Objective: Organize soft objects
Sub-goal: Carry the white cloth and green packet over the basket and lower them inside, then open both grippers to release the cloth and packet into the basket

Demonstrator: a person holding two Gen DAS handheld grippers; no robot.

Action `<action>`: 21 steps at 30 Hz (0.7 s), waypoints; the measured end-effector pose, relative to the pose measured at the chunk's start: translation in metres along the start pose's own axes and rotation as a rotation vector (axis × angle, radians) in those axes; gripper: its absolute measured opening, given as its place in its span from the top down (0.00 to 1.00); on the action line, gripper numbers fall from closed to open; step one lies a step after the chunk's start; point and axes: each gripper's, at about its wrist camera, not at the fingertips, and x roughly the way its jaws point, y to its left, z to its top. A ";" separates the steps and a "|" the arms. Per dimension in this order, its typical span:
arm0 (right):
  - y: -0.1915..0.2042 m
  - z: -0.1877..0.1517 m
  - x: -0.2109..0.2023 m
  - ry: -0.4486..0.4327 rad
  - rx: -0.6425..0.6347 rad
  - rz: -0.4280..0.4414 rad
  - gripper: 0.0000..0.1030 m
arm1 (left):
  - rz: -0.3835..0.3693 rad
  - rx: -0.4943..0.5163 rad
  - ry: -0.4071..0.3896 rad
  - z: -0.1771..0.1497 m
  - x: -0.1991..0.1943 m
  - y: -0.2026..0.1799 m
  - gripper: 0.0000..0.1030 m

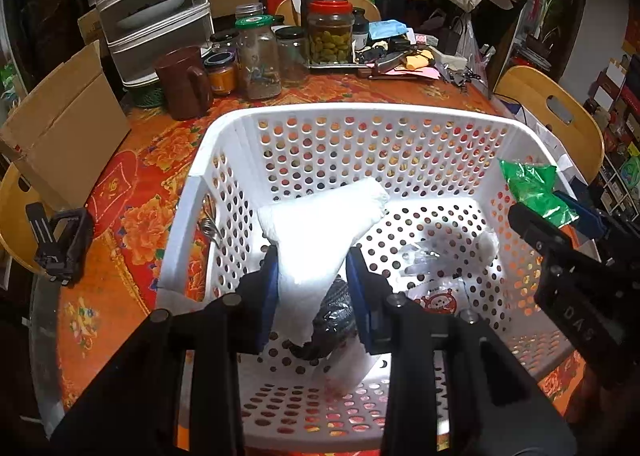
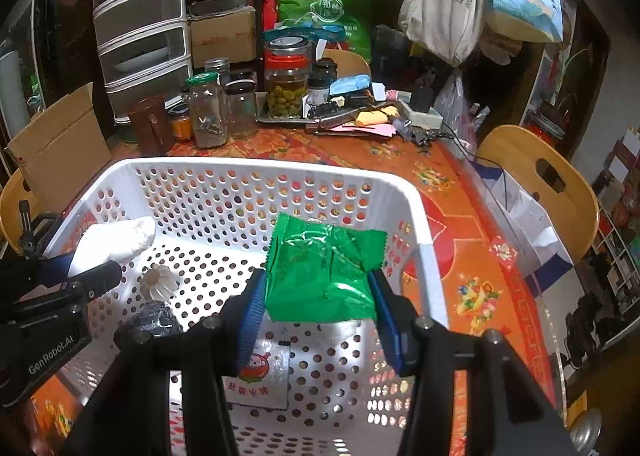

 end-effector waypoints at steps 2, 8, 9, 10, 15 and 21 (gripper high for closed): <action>0.001 -0.001 0.002 0.004 -0.001 -0.002 0.51 | 0.000 -0.003 0.007 0.001 0.004 0.000 0.71; 0.003 -0.001 0.011 0.029 -0.012 -0.009 0.51 | 0.002 -0.007 0.028 0.002 0.017 -0.002 0.71; 0.003 -0.001 0.012 0.032 -0.012 -0.008 0.51 | 0.004 -0.007 0.030 0.001 0.018 -0.002 0.71; 0.003 -0.001 0.013 0.034 -0.014 -0.010 0.51 | 0.003 -0.010 0.035 0.001 0.020 -0.003 0.71; 0.001 -0.004 0.021 0.056 -0.009 -0.009 0.50 | 0.009 -0.015 0.039 0.001 0.025 -0.002 0.69; -0.001 -0.005 0.020 0.053 0.000 0.011 0.47 | -0.008 -0.023 0.030 0.000 0.025 -0.001 0.53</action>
